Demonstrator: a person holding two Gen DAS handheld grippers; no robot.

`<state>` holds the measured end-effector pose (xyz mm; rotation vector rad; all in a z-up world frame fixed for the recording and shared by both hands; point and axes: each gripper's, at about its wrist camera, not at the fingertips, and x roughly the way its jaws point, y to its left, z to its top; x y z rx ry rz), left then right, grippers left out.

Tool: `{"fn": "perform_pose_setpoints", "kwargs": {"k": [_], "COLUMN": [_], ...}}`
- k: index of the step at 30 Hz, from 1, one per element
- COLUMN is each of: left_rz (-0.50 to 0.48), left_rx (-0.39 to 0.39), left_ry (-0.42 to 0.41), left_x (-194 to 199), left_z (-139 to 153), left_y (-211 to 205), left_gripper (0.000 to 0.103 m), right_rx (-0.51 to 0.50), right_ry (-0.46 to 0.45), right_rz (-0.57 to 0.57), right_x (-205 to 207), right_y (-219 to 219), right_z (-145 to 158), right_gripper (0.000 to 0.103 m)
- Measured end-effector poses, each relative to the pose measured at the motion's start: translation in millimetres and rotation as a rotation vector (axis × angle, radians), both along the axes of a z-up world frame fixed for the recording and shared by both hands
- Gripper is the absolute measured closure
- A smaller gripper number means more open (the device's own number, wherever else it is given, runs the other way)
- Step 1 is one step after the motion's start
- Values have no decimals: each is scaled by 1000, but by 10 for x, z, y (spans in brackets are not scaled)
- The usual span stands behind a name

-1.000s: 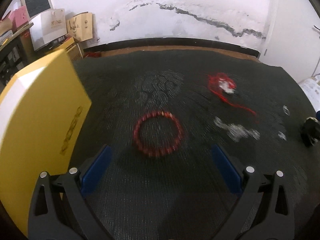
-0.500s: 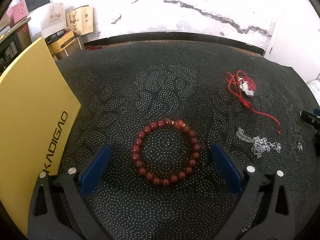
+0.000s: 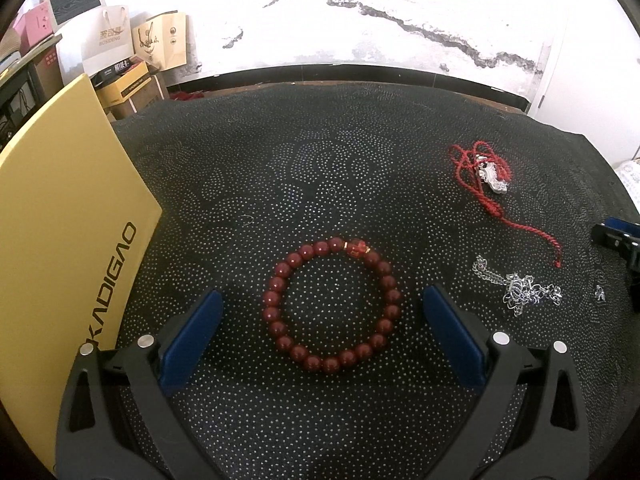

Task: Organize jewelry
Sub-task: 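Grasp the red bead bracelet with the left tool while the right tool grasps the silver ring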

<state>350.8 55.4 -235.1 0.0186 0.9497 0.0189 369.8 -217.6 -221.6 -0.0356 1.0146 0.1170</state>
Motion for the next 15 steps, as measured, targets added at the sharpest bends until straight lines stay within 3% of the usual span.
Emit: {"fn": "perform_pose_setpoints", "kwargs": {"k": [3,9,11,15], "left_rz": [1,-54,-63,-55], "left_rx": [5,25,29,23], "left_ry": [-11,-45,-49,-50], "left_x": [-18,-112,-114,-117], "left_z": [24,89,100,102], "left_y": [-18,-174,-193,-185], "left_gripper": [13,57,85,88], "right_rx": [9,19,20,21], "right_ry": [-6,-13,-11,-6], "right_rz": [16,21,16,11], "right_x": [-20,-15,-23,-25], "right_y": [12,7,35,58], "right_z": [18,42,42,67], "right_gripper": [81,84,84,85]}}
